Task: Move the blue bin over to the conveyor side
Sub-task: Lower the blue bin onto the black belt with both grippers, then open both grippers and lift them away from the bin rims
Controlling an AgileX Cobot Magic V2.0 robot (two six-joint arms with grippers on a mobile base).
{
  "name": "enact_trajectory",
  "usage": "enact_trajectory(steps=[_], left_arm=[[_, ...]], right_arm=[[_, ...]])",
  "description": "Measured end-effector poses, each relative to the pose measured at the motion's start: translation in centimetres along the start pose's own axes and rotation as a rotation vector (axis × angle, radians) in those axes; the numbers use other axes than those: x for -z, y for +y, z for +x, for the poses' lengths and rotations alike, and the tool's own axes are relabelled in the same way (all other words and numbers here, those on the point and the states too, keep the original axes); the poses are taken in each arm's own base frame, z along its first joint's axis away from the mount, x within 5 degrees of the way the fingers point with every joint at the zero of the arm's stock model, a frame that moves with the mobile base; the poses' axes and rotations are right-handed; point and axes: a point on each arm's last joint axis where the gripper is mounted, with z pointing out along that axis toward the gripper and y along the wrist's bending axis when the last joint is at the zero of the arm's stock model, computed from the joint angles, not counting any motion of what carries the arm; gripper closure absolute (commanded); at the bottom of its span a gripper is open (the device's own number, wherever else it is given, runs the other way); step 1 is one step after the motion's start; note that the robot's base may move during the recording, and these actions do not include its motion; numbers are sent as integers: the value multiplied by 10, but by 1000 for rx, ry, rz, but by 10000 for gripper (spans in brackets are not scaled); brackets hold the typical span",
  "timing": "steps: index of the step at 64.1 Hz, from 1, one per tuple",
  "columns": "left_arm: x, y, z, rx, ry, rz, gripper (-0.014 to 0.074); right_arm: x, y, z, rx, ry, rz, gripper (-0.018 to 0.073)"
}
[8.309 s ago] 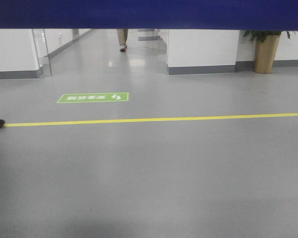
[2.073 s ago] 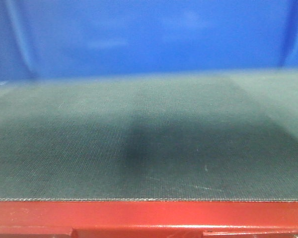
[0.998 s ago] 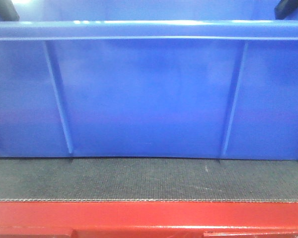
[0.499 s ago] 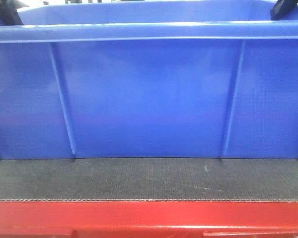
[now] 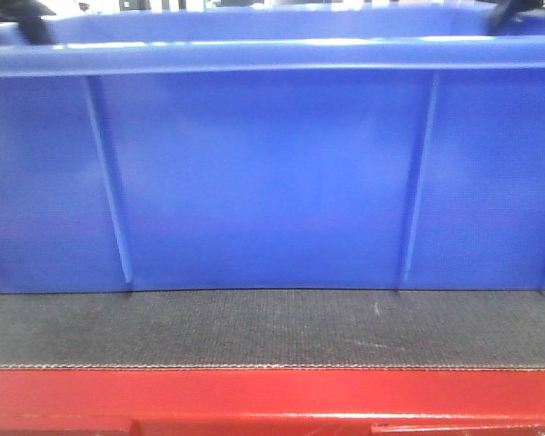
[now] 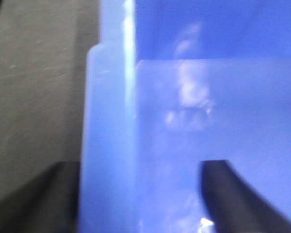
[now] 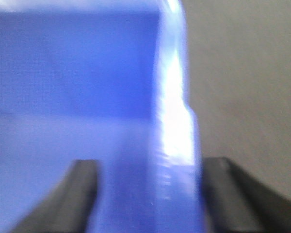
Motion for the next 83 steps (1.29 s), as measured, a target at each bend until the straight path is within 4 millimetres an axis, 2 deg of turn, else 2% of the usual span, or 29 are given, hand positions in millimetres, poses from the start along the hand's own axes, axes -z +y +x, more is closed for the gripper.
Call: enact_trajectory(steps=[4,13,19,22,27,32,36,39,42,47,68,75,83], left_arm=[[0,-2,-1,1,-13,8,84],[3,-3,-8,2,-43,15,89],[12,-3,-15,7,-74,20,102],[19,-4,-21,9,-102,26,138],[36,-4,-32,13,-155,33,280],[57,-4,-44,18,-213,40,497],[74,-3,-53,23,-265,47,645],[87,-3,-57,26,-298,50,606],[98,-2,-60,29,-327,54,581],[112,-2,-64,33,-365,61,582],[149,2,-62,42,-428,68,584],[154,4,-48,43,-426,72,584],[147,6,-20,40,-413,82,584]], right_arm=[[0,2,-4,2,-29,-7,57],[3,3,-14,3,-67,-13,62],[10,5,-26,3,-98,-17,64],[16,6,-33,3,-120,-19,64],[29,8,-47,5,-167,-25,124],[48,9,-63,5,-217,-32,284],[62,11,-72,6,-244,-35,453],[71,11,-77,6,-266,-38,595],[81,12,-82,6,-292,-41,671],[91,12,-86,6,-320,-45,627],[124,13,-91,6,-364,-51,647],[130,12,-84,6,-356,-50,647],[130,9,-58,6,-320,-45,647]])
